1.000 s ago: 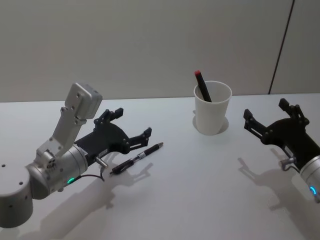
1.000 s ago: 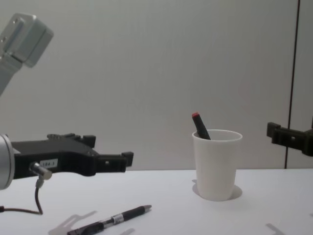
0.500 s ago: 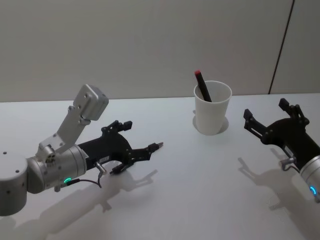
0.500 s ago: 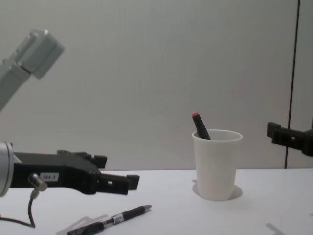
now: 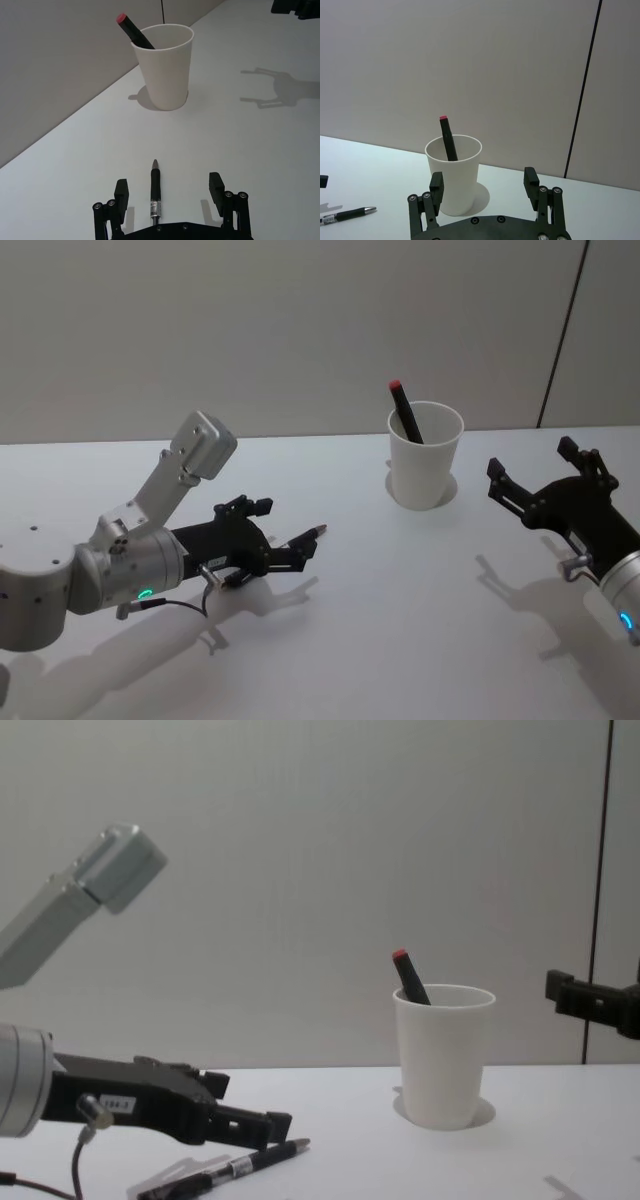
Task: Place the pen into the pen holder.
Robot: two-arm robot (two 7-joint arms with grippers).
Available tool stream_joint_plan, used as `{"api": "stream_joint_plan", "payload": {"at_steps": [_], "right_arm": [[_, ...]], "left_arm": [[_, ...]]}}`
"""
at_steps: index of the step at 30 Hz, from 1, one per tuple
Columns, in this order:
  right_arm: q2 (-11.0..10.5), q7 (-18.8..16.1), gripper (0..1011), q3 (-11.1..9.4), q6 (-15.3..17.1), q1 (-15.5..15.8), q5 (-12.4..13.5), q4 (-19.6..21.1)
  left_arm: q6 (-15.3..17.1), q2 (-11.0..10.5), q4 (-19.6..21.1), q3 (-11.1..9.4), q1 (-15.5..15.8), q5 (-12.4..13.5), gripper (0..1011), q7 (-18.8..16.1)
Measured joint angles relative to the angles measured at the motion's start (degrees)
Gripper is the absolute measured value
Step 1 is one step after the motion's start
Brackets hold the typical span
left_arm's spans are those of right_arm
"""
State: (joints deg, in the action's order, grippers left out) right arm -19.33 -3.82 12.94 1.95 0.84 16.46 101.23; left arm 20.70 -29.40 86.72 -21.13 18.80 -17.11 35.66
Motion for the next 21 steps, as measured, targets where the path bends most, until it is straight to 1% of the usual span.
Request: {"api": "stream_joint_plan", "payload": {"at_steps": [12, 21], "right_arm": [[0.0, 0.0, 1002, 0.0, 0.0, 0.0, 0.0, 0.0], [0.0, 0.0, 1002, 0.0, 0.0, 0.0, 0.0, 0.0]], "left_arm": [[2.9, 1.7, -3.3, -0.9, 1.5, 0.3, 1001, -0.8], [4.2, 1.9, -4.9, -1.2, 1.9, 0.9, 1001, -1.1]]}}
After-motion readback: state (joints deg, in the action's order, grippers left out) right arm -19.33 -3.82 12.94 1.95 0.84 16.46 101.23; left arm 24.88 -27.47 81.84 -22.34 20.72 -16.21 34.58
